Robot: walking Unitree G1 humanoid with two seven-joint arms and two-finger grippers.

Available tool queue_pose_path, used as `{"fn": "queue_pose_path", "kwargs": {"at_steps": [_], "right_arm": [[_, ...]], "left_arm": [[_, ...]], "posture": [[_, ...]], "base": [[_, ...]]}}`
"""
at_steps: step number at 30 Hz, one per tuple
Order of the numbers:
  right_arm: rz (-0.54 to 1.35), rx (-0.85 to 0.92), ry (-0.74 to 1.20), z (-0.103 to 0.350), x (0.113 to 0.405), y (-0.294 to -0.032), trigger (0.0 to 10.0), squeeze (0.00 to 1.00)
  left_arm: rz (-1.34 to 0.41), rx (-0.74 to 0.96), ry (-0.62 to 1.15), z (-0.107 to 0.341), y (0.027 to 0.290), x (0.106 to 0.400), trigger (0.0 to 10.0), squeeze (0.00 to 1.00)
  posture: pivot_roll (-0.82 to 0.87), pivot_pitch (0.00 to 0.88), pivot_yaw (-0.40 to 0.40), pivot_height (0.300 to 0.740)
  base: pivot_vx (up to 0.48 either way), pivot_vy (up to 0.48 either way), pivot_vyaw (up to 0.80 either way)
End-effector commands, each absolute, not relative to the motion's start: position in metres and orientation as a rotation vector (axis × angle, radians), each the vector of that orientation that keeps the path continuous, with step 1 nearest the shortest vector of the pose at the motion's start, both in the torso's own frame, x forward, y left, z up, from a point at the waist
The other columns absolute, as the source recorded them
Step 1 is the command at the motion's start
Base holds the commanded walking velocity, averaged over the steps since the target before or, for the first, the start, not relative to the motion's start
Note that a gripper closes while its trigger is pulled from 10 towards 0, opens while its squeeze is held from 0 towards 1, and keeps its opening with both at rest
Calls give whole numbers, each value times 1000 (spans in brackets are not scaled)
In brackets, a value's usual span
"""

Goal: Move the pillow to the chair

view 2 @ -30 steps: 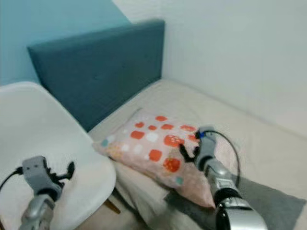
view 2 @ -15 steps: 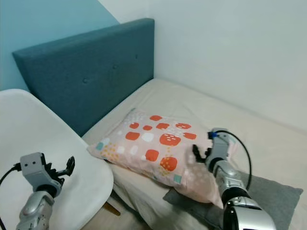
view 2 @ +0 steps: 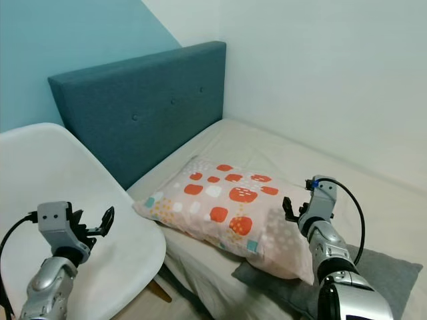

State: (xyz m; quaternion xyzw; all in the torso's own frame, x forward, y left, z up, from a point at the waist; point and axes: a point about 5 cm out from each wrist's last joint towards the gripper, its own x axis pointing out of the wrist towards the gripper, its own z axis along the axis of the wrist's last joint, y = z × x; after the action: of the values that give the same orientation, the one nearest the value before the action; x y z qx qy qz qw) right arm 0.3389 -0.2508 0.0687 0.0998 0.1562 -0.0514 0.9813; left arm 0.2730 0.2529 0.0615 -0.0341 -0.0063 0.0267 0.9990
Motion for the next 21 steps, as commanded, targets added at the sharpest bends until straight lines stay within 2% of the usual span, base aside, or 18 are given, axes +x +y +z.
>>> {"fn": "queue_pose_path", "kwargs": {"at_steps": [1,12,14,20,21], "right_arm": [[-101,227,314,70,340,-249,10000,0],[-180,183,284,81,343,-264,10000,0],[-111,177,208,95,351,-259,10000,0],[-24,162,152,107,359,-249,10000,0],[42,131,114,115,364,-241,10000,0]], "left_arm": [[18,-21,-8,64,251,273,10000,0],[38,24,-18,71,253,276,10000,0],[33,24,-20,72,251,276,10000,0],[27,31,-17,72,250,276,10000,0],[26,34,-18,72,249,276,10000,0]], "posture": [[84,0,-77,635],[85,0,-87,595],[83,0,-84,580],[81,0,-81,570],[80,0,-82,565]], "base": [[0,0,0],[0,0,0],[0,0,0],[0,0,0],[0,0,0]]}}
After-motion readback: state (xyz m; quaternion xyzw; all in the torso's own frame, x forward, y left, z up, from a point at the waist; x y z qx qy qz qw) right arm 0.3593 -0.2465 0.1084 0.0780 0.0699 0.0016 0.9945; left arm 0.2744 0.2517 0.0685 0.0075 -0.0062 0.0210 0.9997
